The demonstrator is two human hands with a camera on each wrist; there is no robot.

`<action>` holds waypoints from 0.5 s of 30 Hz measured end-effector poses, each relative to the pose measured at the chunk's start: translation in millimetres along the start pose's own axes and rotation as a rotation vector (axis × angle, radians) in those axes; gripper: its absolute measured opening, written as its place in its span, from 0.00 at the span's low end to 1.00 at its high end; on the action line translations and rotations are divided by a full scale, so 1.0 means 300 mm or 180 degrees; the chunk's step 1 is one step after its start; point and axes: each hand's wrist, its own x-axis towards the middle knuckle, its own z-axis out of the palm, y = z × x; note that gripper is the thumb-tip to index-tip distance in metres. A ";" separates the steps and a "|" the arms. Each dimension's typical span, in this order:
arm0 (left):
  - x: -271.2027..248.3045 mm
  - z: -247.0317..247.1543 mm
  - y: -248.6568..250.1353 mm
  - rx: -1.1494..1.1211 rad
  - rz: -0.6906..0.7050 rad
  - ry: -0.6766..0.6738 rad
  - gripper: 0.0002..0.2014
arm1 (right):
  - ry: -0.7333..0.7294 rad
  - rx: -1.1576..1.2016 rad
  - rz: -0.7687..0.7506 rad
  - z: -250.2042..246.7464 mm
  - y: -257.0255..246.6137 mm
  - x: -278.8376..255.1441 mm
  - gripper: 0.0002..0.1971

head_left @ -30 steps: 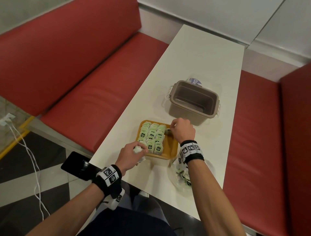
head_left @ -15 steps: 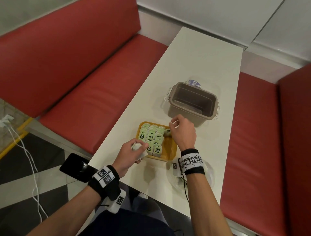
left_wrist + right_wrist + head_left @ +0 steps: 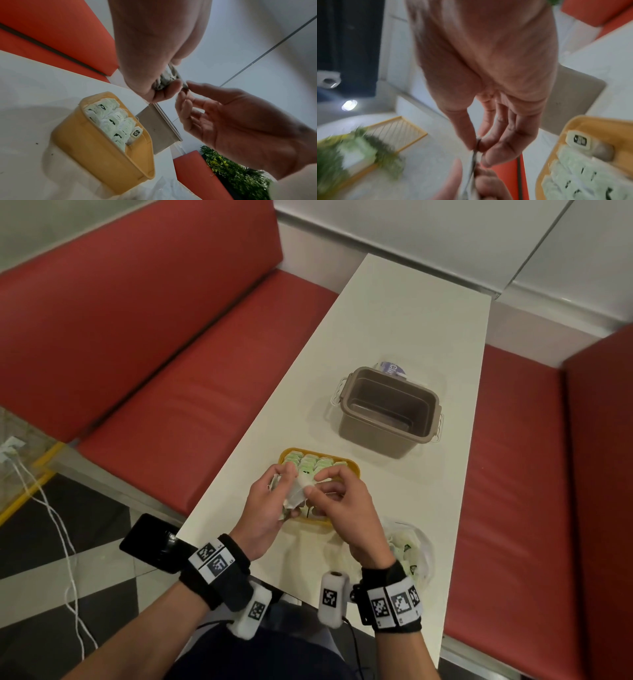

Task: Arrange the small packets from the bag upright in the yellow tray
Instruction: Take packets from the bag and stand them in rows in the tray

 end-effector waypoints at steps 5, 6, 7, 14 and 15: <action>0.006 -0.050 0.002 0.0205 0.0066 -0.0240 0.11 | -0.0002 0.1492 0.0304 -0.056 -0.025 -0.006 0.09; 0.002 -0.056 0.004 0.0369 0.0177 -0.0394 0.09 | -0.0077 0.1680 0.0403 -0.065 -0.031 -0.008 0.09; -0.005 -0.057 0.007 0.0526 0.0291 -0.0563 0.11 | -0.0159 0.1790 0.0511 -0.072 -0.037 -0.009 0.10; 0.008 -0.027 0.009 0.0884 0.0613 -0.0593 0.10 | -0.0386 0.1657 0.1003 -0.062 -0.019 -0.006 0.05; 0.009 -0.026 0.005 0.0905 0.0627 -0.0514 0.10 | -0.0317 0.1456 0.0953 -0.064 -0.016 -0.005 0.06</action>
